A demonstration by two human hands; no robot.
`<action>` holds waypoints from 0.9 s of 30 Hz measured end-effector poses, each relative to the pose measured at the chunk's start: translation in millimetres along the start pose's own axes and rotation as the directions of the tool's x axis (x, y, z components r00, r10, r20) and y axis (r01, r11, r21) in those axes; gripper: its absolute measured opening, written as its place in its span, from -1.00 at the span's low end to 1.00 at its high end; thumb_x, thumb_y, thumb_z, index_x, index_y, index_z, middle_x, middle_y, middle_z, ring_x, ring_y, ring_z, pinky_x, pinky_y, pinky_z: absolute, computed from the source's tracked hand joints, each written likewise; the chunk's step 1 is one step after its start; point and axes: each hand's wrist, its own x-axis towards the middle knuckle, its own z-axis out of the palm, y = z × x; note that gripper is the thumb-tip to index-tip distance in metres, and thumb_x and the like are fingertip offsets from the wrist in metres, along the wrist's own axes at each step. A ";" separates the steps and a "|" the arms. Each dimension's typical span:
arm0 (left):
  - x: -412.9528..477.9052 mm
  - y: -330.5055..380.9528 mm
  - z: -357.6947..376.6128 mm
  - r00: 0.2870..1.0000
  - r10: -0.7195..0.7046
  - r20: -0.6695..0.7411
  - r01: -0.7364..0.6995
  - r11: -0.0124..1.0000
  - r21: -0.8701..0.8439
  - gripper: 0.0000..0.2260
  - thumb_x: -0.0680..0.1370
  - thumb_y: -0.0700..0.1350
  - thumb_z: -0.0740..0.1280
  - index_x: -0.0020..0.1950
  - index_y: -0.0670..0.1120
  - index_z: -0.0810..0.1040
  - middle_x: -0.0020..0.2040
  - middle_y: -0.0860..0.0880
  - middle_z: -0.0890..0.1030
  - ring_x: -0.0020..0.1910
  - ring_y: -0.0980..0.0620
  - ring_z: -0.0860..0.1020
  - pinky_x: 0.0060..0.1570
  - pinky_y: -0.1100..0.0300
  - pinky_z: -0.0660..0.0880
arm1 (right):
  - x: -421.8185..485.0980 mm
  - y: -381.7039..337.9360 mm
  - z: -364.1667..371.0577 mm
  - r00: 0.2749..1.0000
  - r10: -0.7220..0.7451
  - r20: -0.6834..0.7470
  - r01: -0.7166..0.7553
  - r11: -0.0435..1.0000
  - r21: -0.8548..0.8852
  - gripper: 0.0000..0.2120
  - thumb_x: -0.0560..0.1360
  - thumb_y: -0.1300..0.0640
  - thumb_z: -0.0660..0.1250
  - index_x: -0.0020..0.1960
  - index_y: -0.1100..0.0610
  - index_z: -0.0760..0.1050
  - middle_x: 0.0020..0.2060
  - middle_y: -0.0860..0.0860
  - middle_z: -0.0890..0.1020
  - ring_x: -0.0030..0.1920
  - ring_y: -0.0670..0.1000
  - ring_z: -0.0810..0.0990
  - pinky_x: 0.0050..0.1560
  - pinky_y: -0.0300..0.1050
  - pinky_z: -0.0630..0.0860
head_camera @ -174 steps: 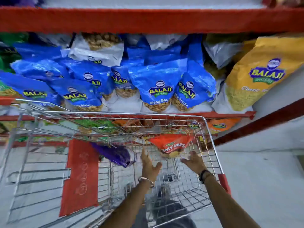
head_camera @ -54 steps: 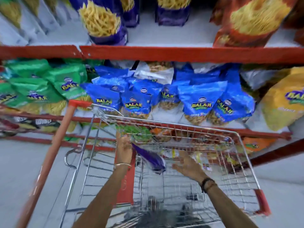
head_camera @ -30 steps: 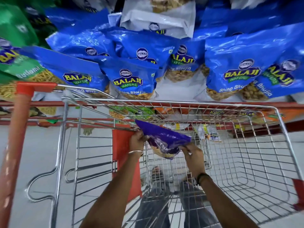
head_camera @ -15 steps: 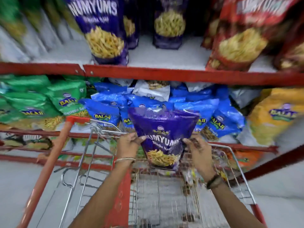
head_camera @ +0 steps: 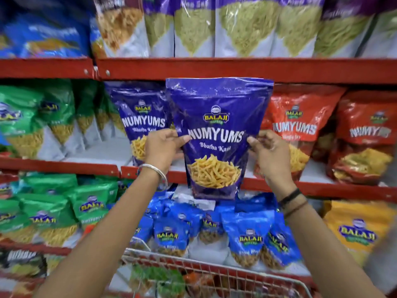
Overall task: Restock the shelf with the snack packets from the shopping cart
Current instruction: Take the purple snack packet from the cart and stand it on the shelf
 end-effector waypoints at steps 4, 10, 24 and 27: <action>39.1 6.8 16.4 0.995 0.030 -0.096 -0.036 0.998 -0.059 -0.85 0.36 -0.25 0.45 -0.23 -0.11 0.50 -0.35 -0.08 0.57 -0.39 0.13 0.55 -0.44 0.27 0.53 | 39.1 6.1 16.4 0.995 -0.037 -0.089 0.041 0.998 0.039 -0.76 0.48 0.26 0.30 -0.27 -0.05 0.46 -0.26 -0.07 0.60 -0.22 -0.14 0.59 -0.17 -0.27 0.59; 73.5 -27.7 38.1 0.980 0.055 -0.191 -0.078 0.990 -0.115 -0.89 0.39 -0.25 0.43 -0.22 -0.16 0.50 -0.34 -0.04 0.54 -0.23 0.01 0.52 -0.43 0.34 0.55 | 69.8 49.0 36.2 0.971 -0.036 -0.235 0.057 0.995 0.083 -0.75 0.48 0.28 0.29 -0.23 -0.06 0.45 -0.28 -0.09 0.56 -0.30 -0.25 0.55 -0.18 -0.31 0.59; 149.2 -78.5 65.2 0.990 -0.076 -0.119 0.039 0.957 -0.288 -0.86 0.53 -0.31 0.17 -0.13 -0.15 0.49 -0.15 -0.10 0.53 -0.17 0.09 0.47 0.00 -0.01 0.45 | 138.3 121.5 65.1 0.933 0.250 -0.259 -0.210 0.963 0.171 -0.84 0.50 0.38 0.20 -0.06 0.17 0.49 -0.19 0.02 0.53 -0.18 -0.14 0.49 0.10 0.06 0.49; 143.1 -92.2 60.7 0.997 0.017 -0.080 -0.028 0.991 -0.133 -0.78 0.56 -0.15 0.20 0.18 -0.19 0.44 0.12 -0.16 0.50 -0.01 0.06 0.50 0.25 -0.09 0.42 | 130.9 127.4 63.6 0.944 0.241 -0.227 -0.239 0.970 0.035 -0.73 0.53 0.20 0.22 0.21 0.26 0.42 0.02 0.10 0.60 0.00 0.01 0.55 0.20 0.06 0.46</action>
